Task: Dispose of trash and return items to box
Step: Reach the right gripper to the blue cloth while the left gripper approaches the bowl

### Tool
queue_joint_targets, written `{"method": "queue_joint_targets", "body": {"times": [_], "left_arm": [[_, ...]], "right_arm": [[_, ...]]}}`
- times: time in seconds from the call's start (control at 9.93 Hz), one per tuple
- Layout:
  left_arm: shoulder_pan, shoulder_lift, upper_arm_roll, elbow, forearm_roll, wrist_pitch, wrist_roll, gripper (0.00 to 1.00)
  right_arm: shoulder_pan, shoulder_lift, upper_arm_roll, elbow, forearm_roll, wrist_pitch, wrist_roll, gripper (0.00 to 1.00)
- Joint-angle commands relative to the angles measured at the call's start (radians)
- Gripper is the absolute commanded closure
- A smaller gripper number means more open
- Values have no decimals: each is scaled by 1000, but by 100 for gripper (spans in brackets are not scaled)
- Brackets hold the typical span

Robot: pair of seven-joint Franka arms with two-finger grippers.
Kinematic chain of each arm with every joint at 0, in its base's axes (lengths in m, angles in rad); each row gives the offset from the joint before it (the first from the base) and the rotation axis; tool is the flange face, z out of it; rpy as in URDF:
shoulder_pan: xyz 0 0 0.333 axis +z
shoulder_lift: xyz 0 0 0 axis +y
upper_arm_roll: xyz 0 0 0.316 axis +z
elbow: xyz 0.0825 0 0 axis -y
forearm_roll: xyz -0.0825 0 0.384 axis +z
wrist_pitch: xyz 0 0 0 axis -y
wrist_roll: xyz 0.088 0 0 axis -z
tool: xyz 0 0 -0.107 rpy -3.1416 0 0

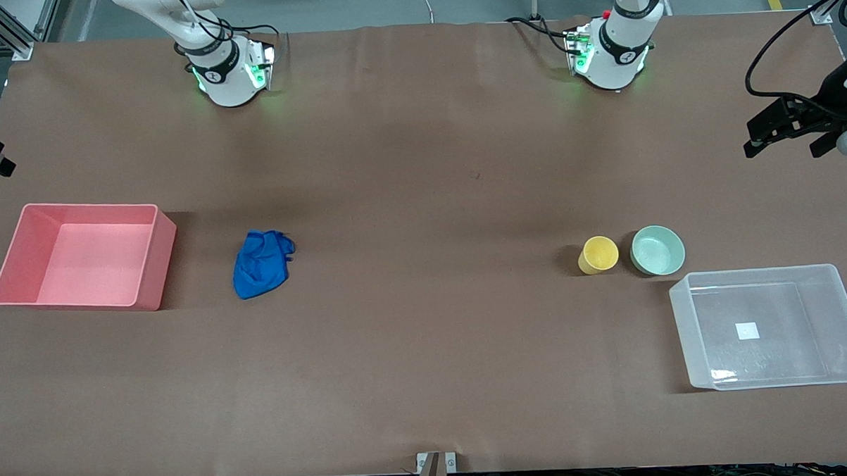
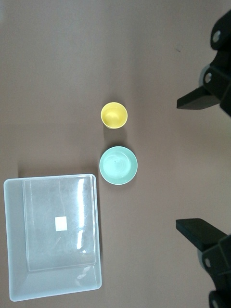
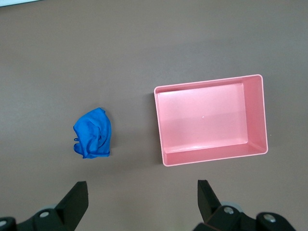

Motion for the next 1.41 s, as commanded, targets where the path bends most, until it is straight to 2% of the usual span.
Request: {"method": "queue_joint_targets", "body": {"times": [0.0,0.4,0.5,0.6,0.71,0.81,0.91,1.11,1.31], "left_arm": [[-10,-1,6,-42,24,23,-11,0],[-9,30,6,-28,25,37,-9,0],[-9,35,6,-29,27,37,-9,0],[-7,50,6,-31,27,46,-8,0],[3,67,8,-39,28,69,-8,1],[20,113,5,-43,27,93,6,2],[25,152,5,-55,27,122,9,2],[31,156,6,-193,27,284,12,2],[62,160,5,-313,28,441,33,2]], "right_arm": [[9,3,-9,8,1,-9,-7,0],[12,3,-6,1,3,-10,10,0],[16,3,13,-5,4,-10,45,0],[12,16,78,-24,3,-12,136,0],[16,38,114,-59,4,10,181,0],[22,82,149,-109,12,63,194,0],[23,116,178,-210,12,179,199,0],[45,170,180,-426,12,452,212,0],[114,269,182,-546,11,671,335,0]]}}
